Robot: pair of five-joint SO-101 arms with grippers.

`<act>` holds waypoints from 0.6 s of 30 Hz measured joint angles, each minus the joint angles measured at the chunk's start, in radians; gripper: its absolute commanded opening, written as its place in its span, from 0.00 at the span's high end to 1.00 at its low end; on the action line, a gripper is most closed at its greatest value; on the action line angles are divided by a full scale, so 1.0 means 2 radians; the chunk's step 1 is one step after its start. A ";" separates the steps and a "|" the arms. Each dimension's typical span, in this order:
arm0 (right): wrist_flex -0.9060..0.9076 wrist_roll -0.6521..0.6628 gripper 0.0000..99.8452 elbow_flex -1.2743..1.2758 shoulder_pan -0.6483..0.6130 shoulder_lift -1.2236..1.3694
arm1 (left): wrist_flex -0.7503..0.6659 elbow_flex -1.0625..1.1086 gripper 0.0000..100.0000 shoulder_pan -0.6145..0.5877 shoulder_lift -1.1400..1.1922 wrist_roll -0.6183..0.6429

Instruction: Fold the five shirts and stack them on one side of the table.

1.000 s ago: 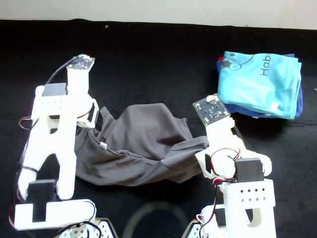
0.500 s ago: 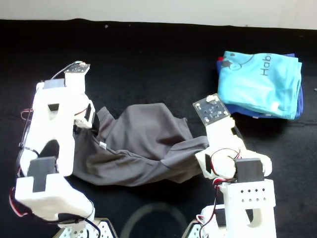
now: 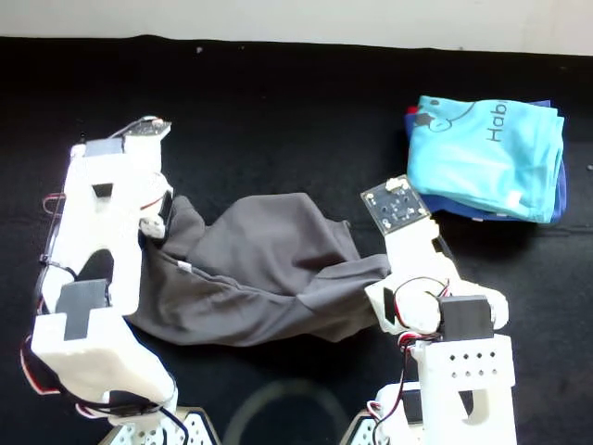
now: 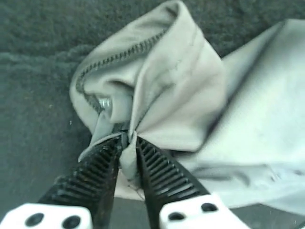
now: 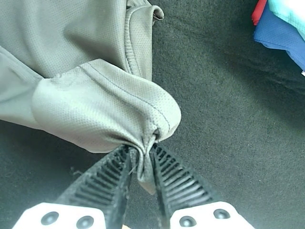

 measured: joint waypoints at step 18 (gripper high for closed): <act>0.000 0.000 0.99 0.000 0.000 0.000 | 0.096 -0.069 0.88 0.000 0.008 0.000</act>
